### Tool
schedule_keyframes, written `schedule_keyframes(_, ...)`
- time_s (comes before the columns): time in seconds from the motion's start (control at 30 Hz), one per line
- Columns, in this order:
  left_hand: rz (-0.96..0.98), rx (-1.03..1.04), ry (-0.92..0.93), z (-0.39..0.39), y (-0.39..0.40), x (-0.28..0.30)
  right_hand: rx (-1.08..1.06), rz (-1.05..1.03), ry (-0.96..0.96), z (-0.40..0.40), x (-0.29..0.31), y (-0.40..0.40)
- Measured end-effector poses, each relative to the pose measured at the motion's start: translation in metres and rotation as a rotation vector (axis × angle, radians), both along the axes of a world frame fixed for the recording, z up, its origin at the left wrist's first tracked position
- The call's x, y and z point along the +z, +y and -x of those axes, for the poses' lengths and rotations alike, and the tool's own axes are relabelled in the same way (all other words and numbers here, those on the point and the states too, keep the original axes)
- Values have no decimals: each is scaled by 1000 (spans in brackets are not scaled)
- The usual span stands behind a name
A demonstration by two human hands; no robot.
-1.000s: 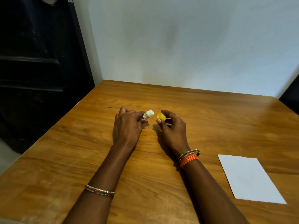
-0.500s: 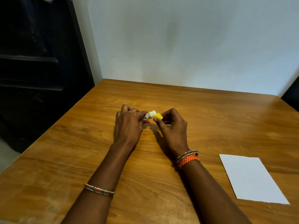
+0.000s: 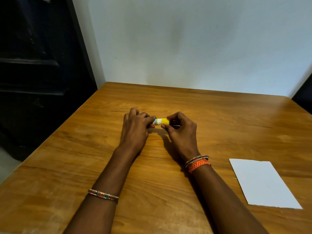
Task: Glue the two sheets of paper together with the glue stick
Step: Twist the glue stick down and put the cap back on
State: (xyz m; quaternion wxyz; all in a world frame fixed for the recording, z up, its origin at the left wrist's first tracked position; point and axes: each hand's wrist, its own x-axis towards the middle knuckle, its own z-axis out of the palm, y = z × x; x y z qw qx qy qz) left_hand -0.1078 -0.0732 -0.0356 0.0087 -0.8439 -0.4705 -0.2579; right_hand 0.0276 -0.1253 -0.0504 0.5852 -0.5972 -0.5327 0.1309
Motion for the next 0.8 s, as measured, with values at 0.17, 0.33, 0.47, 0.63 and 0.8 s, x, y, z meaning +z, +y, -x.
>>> schedule_keyframes(0.17,16,-66,-19,3,3,-2,36,-4,-127,-3,1,0)
schedule_keyframes(0.33,41,-97,-58,4,7,-5,57,-8,-103,-7,1,2)
schedule_keyframes(0.47,87,-152,-150,4,4,-5,73,24,-22,-14,3,0)
schedule_keyframes(0.63,43,-173,-170,-2,-4,-2,49,18,49,-19,6,-6)
schedule_keyframes(0.8,59,-202,-58,-10,-7,-4,17,5,127,-22,3,-12)
